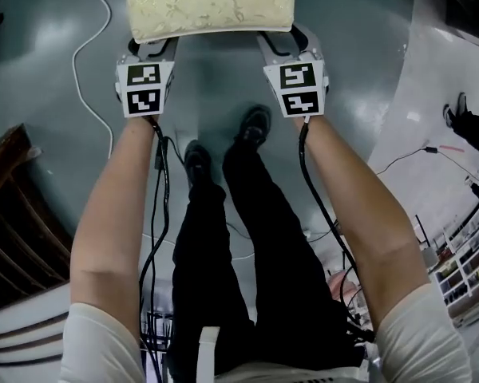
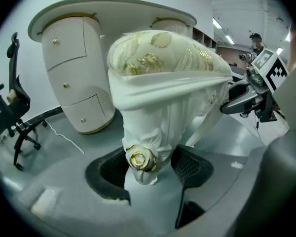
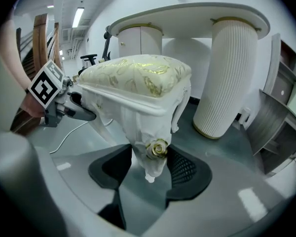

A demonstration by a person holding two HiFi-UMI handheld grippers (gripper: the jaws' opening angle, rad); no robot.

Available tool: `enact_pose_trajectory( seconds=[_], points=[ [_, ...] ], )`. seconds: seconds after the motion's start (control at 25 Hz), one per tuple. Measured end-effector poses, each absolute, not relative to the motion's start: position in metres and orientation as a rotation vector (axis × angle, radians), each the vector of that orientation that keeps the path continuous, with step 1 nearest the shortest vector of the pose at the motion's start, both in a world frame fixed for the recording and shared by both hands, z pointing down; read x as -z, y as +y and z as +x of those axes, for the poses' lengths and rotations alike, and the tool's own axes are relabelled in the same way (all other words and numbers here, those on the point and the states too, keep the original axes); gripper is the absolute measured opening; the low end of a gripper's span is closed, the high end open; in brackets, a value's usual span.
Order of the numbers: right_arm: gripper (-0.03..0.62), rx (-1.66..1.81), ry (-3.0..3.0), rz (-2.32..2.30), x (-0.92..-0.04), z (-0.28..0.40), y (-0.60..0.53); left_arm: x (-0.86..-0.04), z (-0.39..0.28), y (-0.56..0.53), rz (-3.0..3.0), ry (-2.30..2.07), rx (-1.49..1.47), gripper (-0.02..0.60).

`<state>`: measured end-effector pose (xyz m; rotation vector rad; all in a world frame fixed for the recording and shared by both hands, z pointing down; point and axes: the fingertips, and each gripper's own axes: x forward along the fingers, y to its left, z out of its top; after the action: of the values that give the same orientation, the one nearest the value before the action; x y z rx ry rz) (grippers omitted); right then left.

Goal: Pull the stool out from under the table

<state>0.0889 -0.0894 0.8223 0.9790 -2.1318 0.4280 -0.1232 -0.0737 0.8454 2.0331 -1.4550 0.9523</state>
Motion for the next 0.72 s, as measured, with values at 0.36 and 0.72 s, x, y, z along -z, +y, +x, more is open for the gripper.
enact_pose_trajectory(
  seconds=[0.36,0.72],
  points=[
    [0.218,-0.448,-2.108,1.027,-0.82,0.088,0.02,-0.844,-0.124,0.027,2.061,-1.409,-0.969,0.259],
    [0.219,-0.442,-2.112,1.048,-0.822,0.084,0.148,-0.846,-0.128,0.157,2.06,-1.402,-0.958,0.259]
  ],
)
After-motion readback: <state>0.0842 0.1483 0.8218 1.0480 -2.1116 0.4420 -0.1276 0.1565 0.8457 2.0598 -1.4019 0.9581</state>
